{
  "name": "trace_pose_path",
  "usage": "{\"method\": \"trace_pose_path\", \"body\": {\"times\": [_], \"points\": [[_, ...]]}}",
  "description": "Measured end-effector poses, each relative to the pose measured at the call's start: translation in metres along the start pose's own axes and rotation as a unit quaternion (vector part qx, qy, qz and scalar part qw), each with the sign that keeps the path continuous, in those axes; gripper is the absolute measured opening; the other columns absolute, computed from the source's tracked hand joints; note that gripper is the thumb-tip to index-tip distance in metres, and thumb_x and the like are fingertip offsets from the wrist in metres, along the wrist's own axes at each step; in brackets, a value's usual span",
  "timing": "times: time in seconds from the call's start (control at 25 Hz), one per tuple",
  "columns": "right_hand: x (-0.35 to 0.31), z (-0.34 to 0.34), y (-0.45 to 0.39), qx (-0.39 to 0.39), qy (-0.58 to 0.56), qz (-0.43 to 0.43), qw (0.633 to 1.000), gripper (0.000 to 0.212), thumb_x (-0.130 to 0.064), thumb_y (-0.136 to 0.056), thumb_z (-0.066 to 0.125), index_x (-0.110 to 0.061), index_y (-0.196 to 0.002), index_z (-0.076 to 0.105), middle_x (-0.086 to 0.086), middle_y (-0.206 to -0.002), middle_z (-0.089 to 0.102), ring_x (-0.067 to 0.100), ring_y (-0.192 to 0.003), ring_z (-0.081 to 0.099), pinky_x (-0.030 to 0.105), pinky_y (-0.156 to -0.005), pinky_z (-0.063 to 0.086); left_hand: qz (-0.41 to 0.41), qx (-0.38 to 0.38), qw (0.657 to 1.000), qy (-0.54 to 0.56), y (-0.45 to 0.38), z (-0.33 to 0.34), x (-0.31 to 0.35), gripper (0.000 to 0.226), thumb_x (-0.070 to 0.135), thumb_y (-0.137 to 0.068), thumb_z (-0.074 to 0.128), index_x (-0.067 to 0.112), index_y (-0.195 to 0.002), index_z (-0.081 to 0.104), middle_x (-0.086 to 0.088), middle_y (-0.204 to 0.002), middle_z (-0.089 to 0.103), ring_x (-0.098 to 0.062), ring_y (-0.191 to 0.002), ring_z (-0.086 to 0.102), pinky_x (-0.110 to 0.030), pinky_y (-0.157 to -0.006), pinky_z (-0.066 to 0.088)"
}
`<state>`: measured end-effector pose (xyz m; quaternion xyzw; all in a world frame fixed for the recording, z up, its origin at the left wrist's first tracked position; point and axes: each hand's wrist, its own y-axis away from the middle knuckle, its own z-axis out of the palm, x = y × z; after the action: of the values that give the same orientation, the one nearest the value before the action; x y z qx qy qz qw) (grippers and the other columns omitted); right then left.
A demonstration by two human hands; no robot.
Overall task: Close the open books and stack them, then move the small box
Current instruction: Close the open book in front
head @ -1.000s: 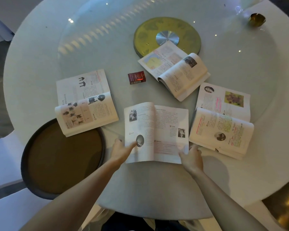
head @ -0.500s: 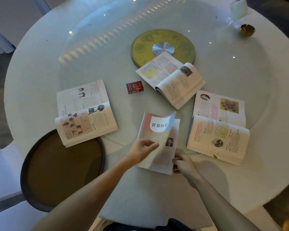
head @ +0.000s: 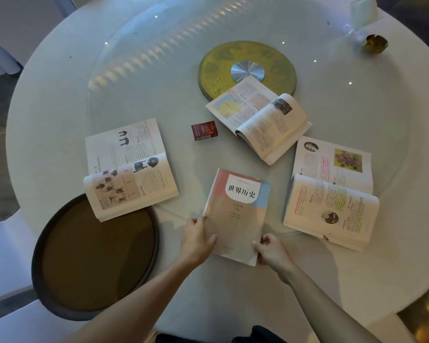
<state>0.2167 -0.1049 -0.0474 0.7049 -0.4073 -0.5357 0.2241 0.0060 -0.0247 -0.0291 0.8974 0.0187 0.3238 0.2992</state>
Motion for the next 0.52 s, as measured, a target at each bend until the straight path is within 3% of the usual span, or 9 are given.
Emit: {"method": "trace_pose_path", "body": {"times": [0.12,0.2,0.28,0.36,0.52], "points": [[0.0,0.005,-0.004,0.015,-0.007,0.016,1.0,0.013,-0.015,-0.098,0.063,-0.006,-0.092,0.054,0.018,-0.097,0.073,0.036,-0.086,0.075,0.049,-0.069,0.062,-0.041,-0.004,0.998,0.051,-0.007,-0.007,-0.007,0.062,0.024,-0.093,0.068,0.015,-0.149,0.043,-0.007,-0.138,0.049,-0.023,-0.119,0.057,-0.035,-0.1,0.053],[0.001,0.006,-0.006,0.024,0.021,0.011,0.999,0.013,-0.015,-0.097,0.062,-0.005,-0.092,0.055,0.016,-0.096,0.072,0.036,-0.087,0.074,0.048,-0.069,0.062,-0.059,-0.011,0.996,0.068,-0.012,-0.009,-0.015,0.059,0.021,-0.094,0.067,0.014,-0.147,0.043,-0.007,-0.121,0.062,-0.023,-0.107,0.064,-0.036,-0.092,0.057],[0.0,0.006,-0.011,0.056,0.098,-0.012,0.994,0.015,-0.02,-0.094,0.063,-0.005,-0.092,0.059,0.013,-0.09,0.073,0.034,-0.084,0.072,0.047,-0.07,0.059,-0.081,-0.015,0.994,0.067,-0.016,-0.009,-0.021,0.043,0.021,-0.095,0.065,0.016,-0.136,0.052,-0.004,-0.104,0.066,-0.022,-0.097,0.066,-0.036,-0.083,0.058],[-0.004,0.005,-0.013,0.091,0.158,-0.031,0.983,0.018,-0.023,-0.093,0.064,-0.005,-0.092,0.061,0.012,-0.087,0.072,0.031,-0.081,0.069,0.039,-0.066,0.052,-0.097,-0.024,0.993,0.062,-0.015,-0.007,-0.026,0.024,0.023,-0.094,0.064,0.019,-0.117,0.057,-0.004,-0.102,0.068,-0.021,-0.092,0.066,-0.036,-0.076,0.059],[-0.01,0.008,-0.017,0.129,0.21,-0.048,0.968,0.017,-0.023,-0.093,0.066,-0.007,-0.09,0.061,0.005,-0.082,0.067,0.022,-0.074,0.062,0.037,-0.067,0.05,-0.087,-0.017,0.995,0.046,-0.013,0.0,-0.032,0.013,0.022,-0.092,0.067,0.018,-0.1,0.058,-0.005,-0.096,0.067,-0.021,-0.086,0.065,-0.022,-0.058,0.044]]}}
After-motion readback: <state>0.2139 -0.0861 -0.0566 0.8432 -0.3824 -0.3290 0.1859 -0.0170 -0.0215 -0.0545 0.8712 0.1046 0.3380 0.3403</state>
